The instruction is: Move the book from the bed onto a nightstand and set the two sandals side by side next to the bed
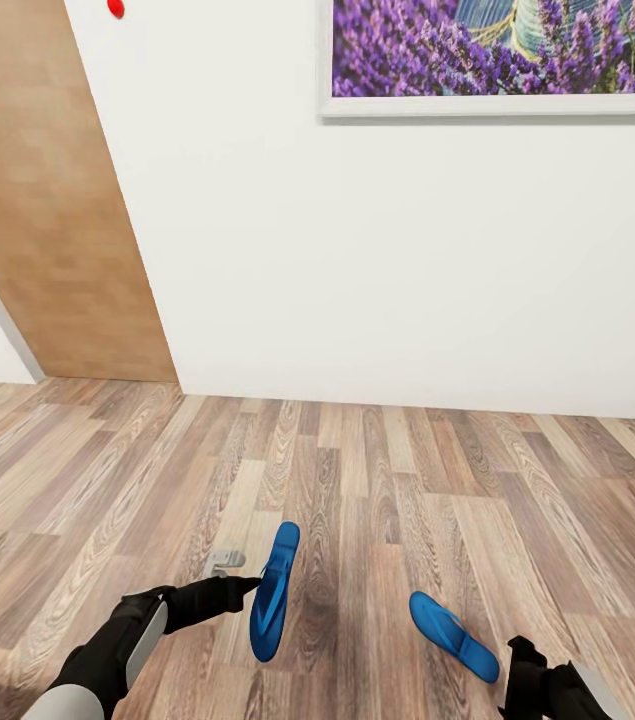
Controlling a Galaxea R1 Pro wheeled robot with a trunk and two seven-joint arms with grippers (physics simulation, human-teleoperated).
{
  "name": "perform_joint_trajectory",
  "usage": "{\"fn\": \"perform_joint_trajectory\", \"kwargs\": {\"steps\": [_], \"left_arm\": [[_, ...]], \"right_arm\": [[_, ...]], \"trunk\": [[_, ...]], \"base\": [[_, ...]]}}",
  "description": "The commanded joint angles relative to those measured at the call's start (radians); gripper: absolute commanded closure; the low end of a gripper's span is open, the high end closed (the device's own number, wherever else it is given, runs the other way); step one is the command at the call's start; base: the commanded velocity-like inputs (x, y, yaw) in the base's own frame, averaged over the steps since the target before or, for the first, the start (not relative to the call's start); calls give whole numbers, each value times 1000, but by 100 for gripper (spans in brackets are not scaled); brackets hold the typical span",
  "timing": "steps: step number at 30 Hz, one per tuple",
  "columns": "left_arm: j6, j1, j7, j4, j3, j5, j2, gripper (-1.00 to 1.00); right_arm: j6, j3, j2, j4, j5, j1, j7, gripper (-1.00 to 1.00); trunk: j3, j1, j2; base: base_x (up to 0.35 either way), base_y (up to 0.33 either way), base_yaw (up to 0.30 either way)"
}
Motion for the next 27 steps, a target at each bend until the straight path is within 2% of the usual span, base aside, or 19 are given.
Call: {"fn": "perform_joint_trajectory", "kwargs": {"steps": [1, 6, 9, 11, 14, 17, 19, 24, 27], "left_arm": [[6, 0, 2, 0, 1, 4, 0, 100], [6, 0, 2, 0, 1, 5, 0, 100], [6, 0, 2, 0, 1, 4, 0, 100], [6, 0, 2, 0, 1, 4, 0, 100], [6, 0, 2, 0, 1, 4, 0, 100], [6, 0, 2, 0, 1, 5, 0, 100], [6, 0, 2, 0, 1, 5, 0, 100], [6, 0, 2, 0, 1, 5, 0, 100], [6, 0, 2, 0, 1, 5, 0, 100]], "right_arm": [[4, -4, 1, -3, -2, -1, -5, -100], [-6, -3, 3, -14, 5, -1, -7, -100], [-65, -1, 12, -69, 9, -1, -8, -100], [-143, 6, 33, -127, 10, -1, -21, -100], [-215, 51, 57, -182, 11, -1, -67, -100], [-279, 126, 65, -197, 11, -1, -86, -100], [-341, 155, 66, -200, 10, -1, -90, -100], [-384, 173, 64, -203, 9, -2, -99, -100], [-382, 176, 57, -203, 8, -27, -153, -100]], "trunk": [[-1, 0, 0], [-1, 0, 0], [-1, 0, 0], [-1, 0, 0], [-1, 0, 0], [-1, 0, 0], [-1, 0, 0], [-1, 0, 0], [-1, 0, 0]], "base": [[0, 0, 0], [0, 0, 0], [0, 0, 0], [0, 0, 0], [0, 0, 0], [0, 0, 0], [0, 0, 0], [0, 0, 0], [0, 0, 0]]}}
